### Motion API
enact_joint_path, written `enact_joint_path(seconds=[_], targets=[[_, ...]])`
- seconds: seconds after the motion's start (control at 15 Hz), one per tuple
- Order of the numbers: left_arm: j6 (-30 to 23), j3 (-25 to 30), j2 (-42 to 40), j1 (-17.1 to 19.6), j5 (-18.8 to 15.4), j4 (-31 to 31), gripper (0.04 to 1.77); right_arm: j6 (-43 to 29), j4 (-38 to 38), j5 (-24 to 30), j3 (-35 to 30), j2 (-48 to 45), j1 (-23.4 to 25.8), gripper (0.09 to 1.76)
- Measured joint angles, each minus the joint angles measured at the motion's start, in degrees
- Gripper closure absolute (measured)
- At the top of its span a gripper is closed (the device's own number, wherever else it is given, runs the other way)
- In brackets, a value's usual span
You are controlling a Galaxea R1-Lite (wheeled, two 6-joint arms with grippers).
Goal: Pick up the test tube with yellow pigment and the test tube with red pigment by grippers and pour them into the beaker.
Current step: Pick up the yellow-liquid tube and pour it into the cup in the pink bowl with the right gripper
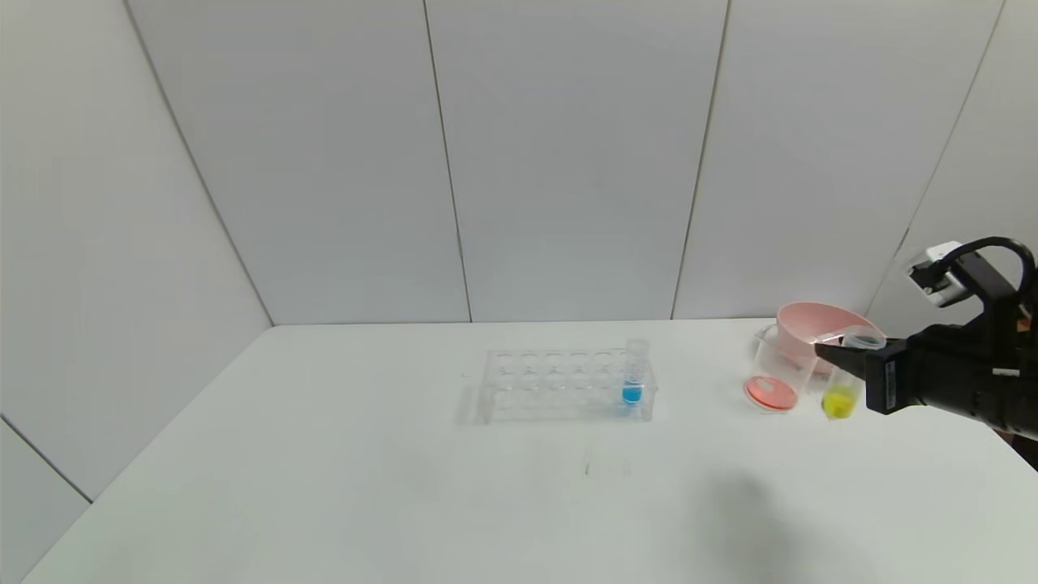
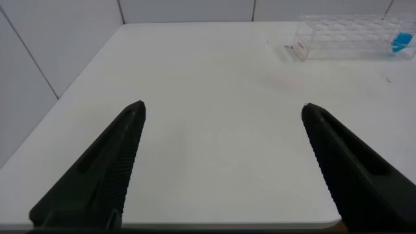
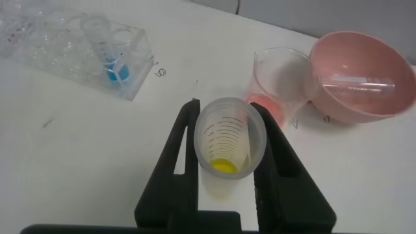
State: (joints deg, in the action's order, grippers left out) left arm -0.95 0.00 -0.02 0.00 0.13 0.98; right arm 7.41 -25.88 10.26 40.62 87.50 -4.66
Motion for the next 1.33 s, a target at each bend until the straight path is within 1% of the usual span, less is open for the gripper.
enact_joint_path(seconds=[0.07, 0.2, 0.27, 0.33, 0.47, 0.73, 0.87, 0.93, 1.13, 1.33], targets=[[0.00, 0.00, 0.02, 0.00, 0.02, 0.00, 0.09, -0.33, -0.09, 1.56, 0.54, 0.00, 1.38, 1.31], [0.00, 0.00, 0.00, 0.00, 0.02, 0.00, 0.09, -5.75, -0.15, 6.16, 1.72, 0.06, 2.60, 1.31], [0.00, 0.00, 0.00, 0.00, 0.02, 0.00, 0.09, -8.80, -0.15, 6.92, 2.88, 0.12, 2.93, 1.31], [0.00, 0.00, 0.00, 0.00, 0.02, 0.00, 0.09, -9.73, -0.17, 7.17, 3.91, 0.21, 3.47, 1.31], [0.00, 0.00, 0.02, 0.00, 0.02, 0.00, 0.09, -9.11, 0.32, 7.46, 5.57, 0.67, 5.56, 1.31], [0.00, 0.00, 0.00, 0.00, 0.00, 0.00, 0.09, -2.66, 3.36, 7.85, 7.64, 2.63, 12.56, 1.31], [0.00, 0.00, 0.02, 0.00, 0.02, 0.00, 0.09, -1.15, 3.17, 11.50, 8.17, 3.71, 15.54, 1.31], [0.00, 0.00, 0.00, 0.00, 0.02, 0.00, 0.09, 1.10, 3.17, 13.71, 8.28, 4.17, 16.97, 1.31], [0.00, 0.00, 0.02, 0.00, 0.02, 0.00, 0.09, 11.91, 3.80, 20.30, 8.94, 6.68, 21.27, 1.31], [0.00, 0.00, 0.00, 0.00, 0.02, 0.00, 0.09, 14.07, 4.24, 23.37, 12.47, 10.92, 22.87, 1.31]])
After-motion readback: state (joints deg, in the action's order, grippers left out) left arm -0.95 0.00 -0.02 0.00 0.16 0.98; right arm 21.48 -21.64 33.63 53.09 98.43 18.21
